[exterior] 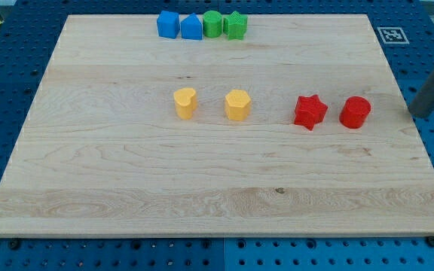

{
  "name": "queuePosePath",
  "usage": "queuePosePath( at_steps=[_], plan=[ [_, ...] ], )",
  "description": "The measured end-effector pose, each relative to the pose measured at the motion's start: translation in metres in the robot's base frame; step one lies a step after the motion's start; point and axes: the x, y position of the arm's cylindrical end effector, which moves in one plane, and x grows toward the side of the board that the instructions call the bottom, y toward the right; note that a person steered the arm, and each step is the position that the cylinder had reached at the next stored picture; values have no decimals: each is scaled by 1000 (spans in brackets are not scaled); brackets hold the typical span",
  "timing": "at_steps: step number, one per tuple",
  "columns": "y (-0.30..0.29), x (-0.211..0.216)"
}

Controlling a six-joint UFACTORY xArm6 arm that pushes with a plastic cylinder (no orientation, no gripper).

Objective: Push the red star up a bit

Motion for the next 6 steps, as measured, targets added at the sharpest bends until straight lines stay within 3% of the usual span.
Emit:
queuePosePath(
  at_steps=[2,3,5,6],
  plan=[
    [0,45],
    [-37,52],
    [-169,52],
    [-170,52]
  ],
)
